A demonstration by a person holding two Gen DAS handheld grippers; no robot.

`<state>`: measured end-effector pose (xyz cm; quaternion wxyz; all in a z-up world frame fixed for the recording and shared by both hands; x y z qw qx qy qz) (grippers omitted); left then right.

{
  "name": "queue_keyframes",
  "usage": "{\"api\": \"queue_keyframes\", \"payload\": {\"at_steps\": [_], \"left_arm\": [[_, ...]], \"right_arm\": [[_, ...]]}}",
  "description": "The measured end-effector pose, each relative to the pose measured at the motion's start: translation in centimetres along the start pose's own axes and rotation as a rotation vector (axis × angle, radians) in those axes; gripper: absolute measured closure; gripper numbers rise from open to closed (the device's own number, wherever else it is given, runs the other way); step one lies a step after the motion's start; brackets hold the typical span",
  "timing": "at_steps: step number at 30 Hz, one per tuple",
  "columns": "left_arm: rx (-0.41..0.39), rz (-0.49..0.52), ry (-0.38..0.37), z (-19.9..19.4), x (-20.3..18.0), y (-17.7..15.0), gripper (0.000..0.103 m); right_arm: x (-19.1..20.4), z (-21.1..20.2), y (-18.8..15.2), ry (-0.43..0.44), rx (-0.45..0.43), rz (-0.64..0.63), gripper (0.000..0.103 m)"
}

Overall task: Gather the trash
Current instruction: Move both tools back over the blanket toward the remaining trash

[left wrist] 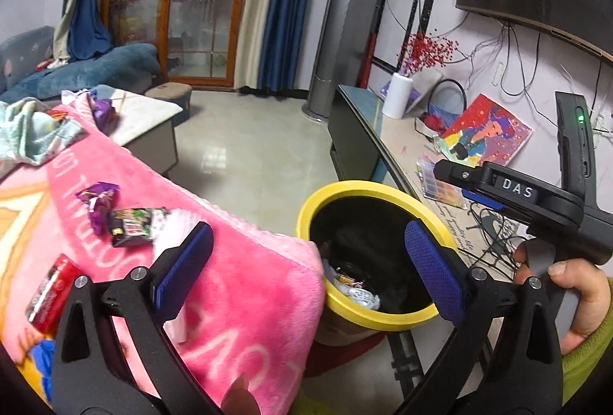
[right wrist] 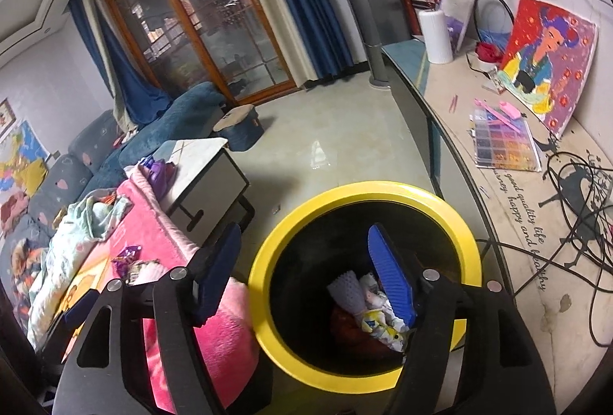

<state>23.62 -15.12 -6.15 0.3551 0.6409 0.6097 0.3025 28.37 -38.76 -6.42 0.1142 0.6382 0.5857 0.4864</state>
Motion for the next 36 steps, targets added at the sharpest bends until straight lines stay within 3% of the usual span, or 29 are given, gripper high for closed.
{"api": "queue_keyframes", "payload": {"at_steps": [13,36], "left_arm": [[-0.081,-0.036,0.084,-3.1,4.3,0.2,0.011],[-0.123,-0.177,0.227,-6.2,13.3,-0.5,0.011]], "right_arm": [[7.0,-0.9,-0.9,0.089,-0.01,-0.145,0.029],[14.7,0.3,-5.1,0.179,0.07,-0.315,0.025]]}}
Point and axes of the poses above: each gripper's, at about its wrist camera, not at the fingertips, and z roughly the way its jaws point, x to its left, y to its top, the point moved 5 cm from there along z, roughly the way its jaws point, and after that the axes turned 12 degrees about y, right-handed, at the moved point
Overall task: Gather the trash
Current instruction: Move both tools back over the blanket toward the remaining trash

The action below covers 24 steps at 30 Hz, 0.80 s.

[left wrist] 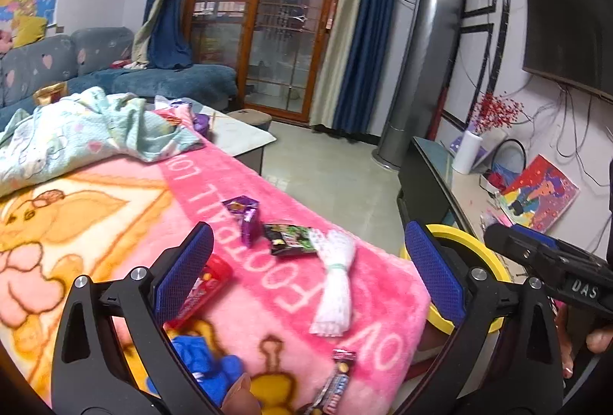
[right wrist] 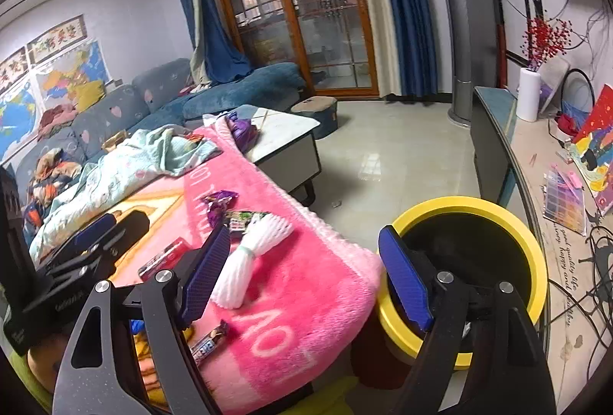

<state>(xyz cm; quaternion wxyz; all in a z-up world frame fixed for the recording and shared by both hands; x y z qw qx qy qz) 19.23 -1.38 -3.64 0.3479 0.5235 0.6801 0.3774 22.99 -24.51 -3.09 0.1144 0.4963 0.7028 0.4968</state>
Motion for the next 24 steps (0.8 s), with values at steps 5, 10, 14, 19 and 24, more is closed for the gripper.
{"api": "queue_keyframes", "payload": {"at_steps": [5,10,14,19,24], "left_arm": [[-0.003,-0.028,0.029,0.0,1.8,0.2,0.011],[0.0,-0.061,0.064,0.3,4.1,0.4,0.011],[0.029,-0.055,0.098,1.0,5.6,0.1,0.011],[0.07,-0.062,0.137,2.1,7.8,-0.6,0.011],[0.09,-0.094,0.157,2.5,10.2,-0.9,0.011]], "right_arm": [[1.4,0.7,-0.3,0.015,0.018,-0.024,0.024],[2.9,1.7,-1.0,0.037,0.047,-0.054,0.024],[4.1,2.7,-1.7,0.053,0.07,-0.076,0.024],[4.9,3.8,-2.4,0.061,0.101,-0.087,0.024],[5.3,5.0,-2.9,0.064,0.127,-0.086,0.024]]}}
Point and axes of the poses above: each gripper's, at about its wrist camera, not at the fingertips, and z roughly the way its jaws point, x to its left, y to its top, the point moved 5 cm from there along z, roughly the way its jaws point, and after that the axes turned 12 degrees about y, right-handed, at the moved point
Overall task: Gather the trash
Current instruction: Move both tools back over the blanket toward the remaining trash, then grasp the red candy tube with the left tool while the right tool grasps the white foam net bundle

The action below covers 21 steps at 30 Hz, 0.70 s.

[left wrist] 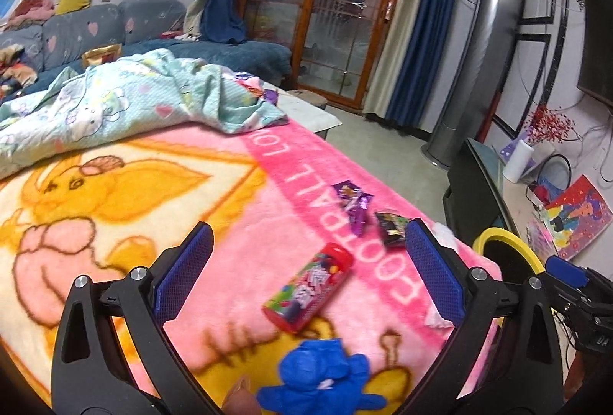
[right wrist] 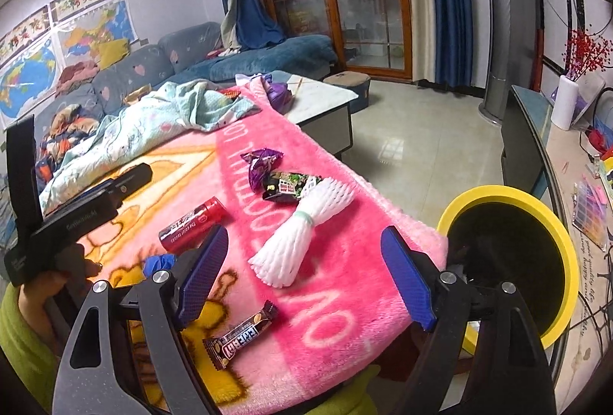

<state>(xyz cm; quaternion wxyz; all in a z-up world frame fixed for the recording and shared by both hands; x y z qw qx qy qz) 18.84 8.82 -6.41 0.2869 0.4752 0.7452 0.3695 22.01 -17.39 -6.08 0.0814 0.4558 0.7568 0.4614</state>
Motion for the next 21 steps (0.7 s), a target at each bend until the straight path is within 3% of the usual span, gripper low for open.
{"api": "queue_keyframes", "payload": {"at_steps": [10,21], "left_arm": [[0.078,0.008,-0.002,2.6,1.5,-1.3,0.011],[0.195,0.132,-0.082,4.9,-1.3,-3.3,0.015]], "right_arm": [[0.4,3.2,-1.3,-0.005,0.069,-0.009,0.024],[-0.8,7.3,-2.3,-0.017,0.151,0.043,0.024]]}}
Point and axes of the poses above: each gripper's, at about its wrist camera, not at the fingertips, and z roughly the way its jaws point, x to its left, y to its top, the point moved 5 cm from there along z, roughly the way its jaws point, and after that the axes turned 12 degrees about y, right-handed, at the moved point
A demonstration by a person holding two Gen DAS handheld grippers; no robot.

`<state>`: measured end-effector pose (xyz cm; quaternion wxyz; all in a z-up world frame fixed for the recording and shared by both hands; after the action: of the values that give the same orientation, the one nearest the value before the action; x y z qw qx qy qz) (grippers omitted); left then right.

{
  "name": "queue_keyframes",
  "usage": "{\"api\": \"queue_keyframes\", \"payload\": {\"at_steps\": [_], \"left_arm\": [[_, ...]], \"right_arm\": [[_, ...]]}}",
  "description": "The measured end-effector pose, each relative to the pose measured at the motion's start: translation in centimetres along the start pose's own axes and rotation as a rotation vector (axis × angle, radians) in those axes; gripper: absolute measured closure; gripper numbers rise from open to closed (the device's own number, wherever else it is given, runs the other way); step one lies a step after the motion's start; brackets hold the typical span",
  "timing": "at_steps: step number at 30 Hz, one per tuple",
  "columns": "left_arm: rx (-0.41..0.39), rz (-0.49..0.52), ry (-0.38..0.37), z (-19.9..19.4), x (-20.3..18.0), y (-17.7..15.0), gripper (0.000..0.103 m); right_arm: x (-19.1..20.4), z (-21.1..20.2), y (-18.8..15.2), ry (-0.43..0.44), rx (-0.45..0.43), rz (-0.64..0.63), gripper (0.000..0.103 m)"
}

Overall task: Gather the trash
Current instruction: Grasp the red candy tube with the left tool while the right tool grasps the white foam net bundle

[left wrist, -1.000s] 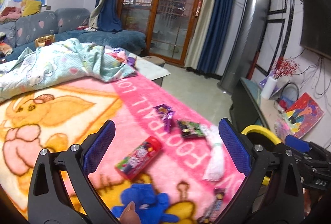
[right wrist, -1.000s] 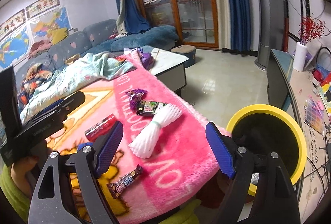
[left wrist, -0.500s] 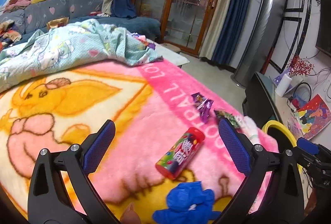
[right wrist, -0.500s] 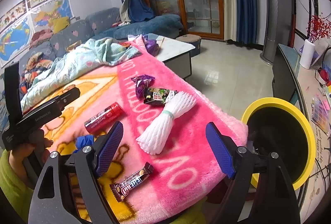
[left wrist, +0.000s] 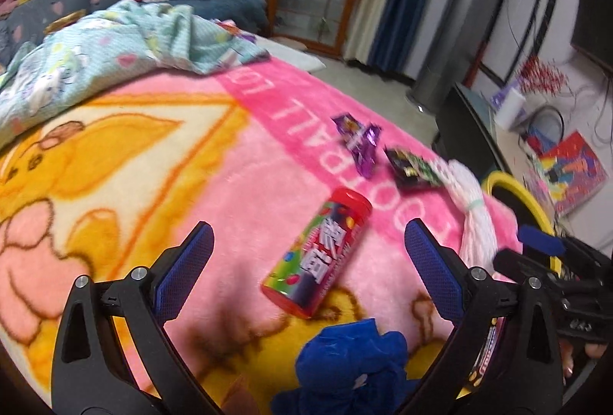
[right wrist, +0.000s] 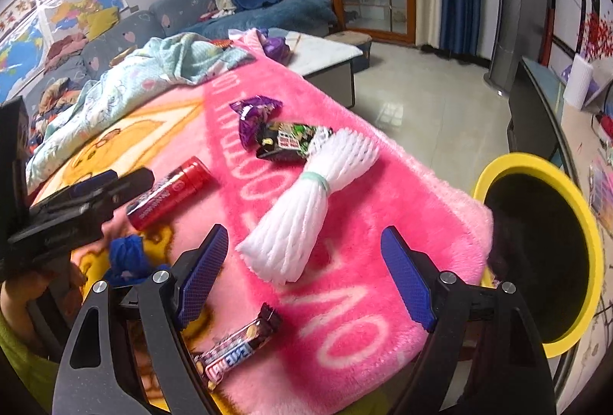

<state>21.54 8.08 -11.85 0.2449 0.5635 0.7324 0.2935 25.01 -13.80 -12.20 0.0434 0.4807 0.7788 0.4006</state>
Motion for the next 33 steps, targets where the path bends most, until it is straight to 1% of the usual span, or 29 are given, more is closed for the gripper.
{"api": "queue_keyframes", "payload": {"at_steps": [1,3,4,5,6,10,11,13,15,17,19,21,25,27,30,33], "left_arm": [[0.014,0.016,-0.002,0.4,-0.3,-0.2,0.018],[0.047,0.041,-0.003,1.2,-1.0,-0.5,0.021],[0.064,0.048,0.002,1.5,-1.2,-0.7,0.024],[0.084,0.054,0.001,1.9,-1.4,-1.0,0.03],[0.097,0.055,0.0,2.2,-1.4,-1.2,0.032],[0.124,0.048,-0.005,2.6,-1.4,-1.6,0.04],[0.127,0.042,-0.007,2.6,-1.2,-1.7,0.042],[0.134,0.031,-0.008,2.7,-1.1,-1.7,0.045],[0.137,0.02,-0.005,2.7,-0.9,-1.8,0.05],[0.138,0.014,-0.004,2.7,-0.8,-1.8,0.052],[0.139,0.01,-0.007,2.8,-0.8,-1.7,0.053],[0.139,0.011,-0.007,2.7,-0.8,-1.8,0.054],[0.137,0.01,-0.007,2.6,-0.7,-1.8,0.059],[0.135,0.004,-0.011,2.5,-0.7,-1.7,0.065],[0.134,-0.004,-0.029,2.3,-0.6,-1.8,0.07],[0.126,-0.011,-0.05,2.0,-0.7,-1.8,0.072]], "right_arm": [[-0.2,0.4,0.0,0.004,0.006,0.013,0.024],[-0.5,1.1,0.0,0.017,0.02,0.042,0.024],[-0.7,1.4,0.1,0.023,0.025,0.063,0.024],[-1.0,1.7,0.1,0.031,0.03,0.088,0.024],[-1.2,1.9,0.1,0.04,0.033,0.111,0.025],[-1.8,2.5,0.1,0.076,0.05,0.169,0.04],[-2.0,2.6,0.0,0.082,0.055,0.176,0.042],[-2.1,2.7,-0.2,0.091,0.062,0.184,0.049],[-2.2,2.7,-0.3,0.093,0.065,0.185,0.053],[-2.3,2.5,-0.4,0.093,0.061,0.183,0.058],[-2.4,2.6,-0.4,0.098,0.062,0.186,0.065],[-2.5,2.4,-0.4,0.101,0.065,0.189,0.068],[-2.5,2.1,-0.3,0.105,0.067,0.185,0.072],[-2.5,1.9,-0.3,0.107,0.068,0.183,0.073],[-2.5,1.7,-0.4,0.111,0.069,0.18,0.075],[-2.5,1.4,-0.3,0.119,0.071,0.18,0.076]]}}
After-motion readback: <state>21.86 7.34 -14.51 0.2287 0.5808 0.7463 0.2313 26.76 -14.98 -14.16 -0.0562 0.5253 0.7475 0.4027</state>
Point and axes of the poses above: each gripper's, at about its wrist camera, not at the fingertips, and z roughly the way its jaws point, x to its left, y to its top, the point moved 5 cm from there along z, roughly the way its jaws point, and after that the axes turned 12 degrees about y, right-handed, at the moved point
